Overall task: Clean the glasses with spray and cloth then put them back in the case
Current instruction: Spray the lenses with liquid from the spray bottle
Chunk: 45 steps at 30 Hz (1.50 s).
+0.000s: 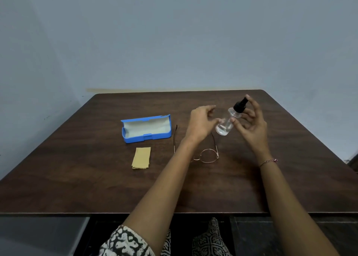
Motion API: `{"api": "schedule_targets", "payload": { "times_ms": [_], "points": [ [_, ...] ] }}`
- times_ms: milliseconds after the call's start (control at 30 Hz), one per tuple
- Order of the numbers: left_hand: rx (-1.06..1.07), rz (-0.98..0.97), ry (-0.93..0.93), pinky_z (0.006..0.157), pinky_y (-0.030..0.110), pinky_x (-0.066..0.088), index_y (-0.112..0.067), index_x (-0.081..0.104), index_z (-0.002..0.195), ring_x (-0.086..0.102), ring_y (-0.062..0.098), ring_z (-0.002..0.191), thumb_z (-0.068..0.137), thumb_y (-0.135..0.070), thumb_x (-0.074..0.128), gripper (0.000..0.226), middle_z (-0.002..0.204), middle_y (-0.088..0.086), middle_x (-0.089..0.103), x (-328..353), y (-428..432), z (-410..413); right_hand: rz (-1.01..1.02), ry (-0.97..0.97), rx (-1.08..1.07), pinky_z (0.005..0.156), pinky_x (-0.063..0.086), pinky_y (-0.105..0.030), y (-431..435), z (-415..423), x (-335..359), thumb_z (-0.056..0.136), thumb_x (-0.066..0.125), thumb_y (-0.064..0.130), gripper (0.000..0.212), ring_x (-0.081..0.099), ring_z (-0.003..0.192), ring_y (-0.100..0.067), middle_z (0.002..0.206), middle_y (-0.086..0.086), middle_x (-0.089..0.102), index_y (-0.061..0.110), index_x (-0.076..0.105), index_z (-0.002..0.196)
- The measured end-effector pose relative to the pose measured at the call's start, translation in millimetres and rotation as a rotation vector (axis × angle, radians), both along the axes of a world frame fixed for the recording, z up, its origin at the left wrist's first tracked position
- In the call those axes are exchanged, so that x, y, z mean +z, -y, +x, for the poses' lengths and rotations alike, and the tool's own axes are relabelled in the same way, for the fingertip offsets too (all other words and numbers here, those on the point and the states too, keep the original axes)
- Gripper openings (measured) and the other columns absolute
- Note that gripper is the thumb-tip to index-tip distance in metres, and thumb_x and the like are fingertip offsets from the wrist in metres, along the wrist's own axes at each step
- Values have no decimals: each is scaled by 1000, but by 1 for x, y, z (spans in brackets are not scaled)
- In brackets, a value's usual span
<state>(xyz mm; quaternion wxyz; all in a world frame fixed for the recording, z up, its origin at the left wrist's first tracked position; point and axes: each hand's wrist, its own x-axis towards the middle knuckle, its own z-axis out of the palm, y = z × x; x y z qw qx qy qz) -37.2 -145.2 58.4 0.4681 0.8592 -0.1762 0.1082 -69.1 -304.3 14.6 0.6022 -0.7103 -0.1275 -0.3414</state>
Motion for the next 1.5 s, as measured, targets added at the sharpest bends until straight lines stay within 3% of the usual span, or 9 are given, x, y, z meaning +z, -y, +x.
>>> {"api": "schedule_targets", "payload": {
  "times_ms": [233,400,500,600,767,900,1100,1333,1500],
  "points": [
    [309,233,-65,81,29,49,-10,70,100,64,19,95,82,-22,71,21,98,4,71,-8,-56,-12,123,-10,83,89,47,-22,5,1,-1,83,62,-11,72,60,83,-5,80,18,61,16,31,143],
    [472,481,-200,75,33,45,-15,67,102,60,27,102,83,-35,68,28,107,6,65,-21,-84,-25,206,-55,141,99,39,-55,5,-1,0,84,53,-2,70,54,98,-33,104,-24,54,37,36,140],
    [470,551,-276,74,32,43,-14,65,102,60,26,102,83,-42,67,34,106,5,65,-29,-92,-29,246,-63,135,84,51,-40,3,-5,3,86,39,-8,70,61,107,-35,115,-18,60,31,33,143],
    [452,548,-332,73,30,47,-14,66,98,63,25,96,80,-49,66,38,100,5,68,-34,-96,-32,289,-94,133,90,52,-40,2,-6,4,89,32,-14,69,65,102,-27,113,-10,62,29,34,143],
    [356,350,-488,75,31,58,-13,68,76,71,18,67,83,-37,68,26,72,5,72,-35,-97,-35,302,-129,99,90,53,-44,2,-6,5,90,34,-13,66,66,98,-24,115,-6,60,28,35,143],
    [288,110,-599,67,33,60,-12,58,68,71,20,67,83,-18,71,21,71,9,70,-32,-97,-36,300,-141,78,88,54,-42,2,-6,5,90,35,-11,65,65,99,-26,123,-13,57,27,35,143],
    [202,-237,-766,51,25,57,-4,55,99,67,19,61,82,0,67,21,76,12,66,-35,-96,-33,361,-155,78,83,54,-43,4,-6,5,89,33,-9,63,65,89,-23,107,-9,62,26,37,142],
    [176,-403,-775,52,23,58,2,65,89,68,14,60,84,2,65,5,78,11,67,-44,-86,-28,446,-227,214,54,54,-29,3,-6,13,88,25,-7,61,61,59,-20,71,-6,62,30,42,134],
    [137,-544,-666,53,21,57,4,65,92,66,9,50,83,1,67,10,74,10,65,-48,-71,-21,495,-232,259,49,50,-26,3,-12,15,88,39,12,54,56,52,-20,76,-6,56,35,40,136]
  ]
}}
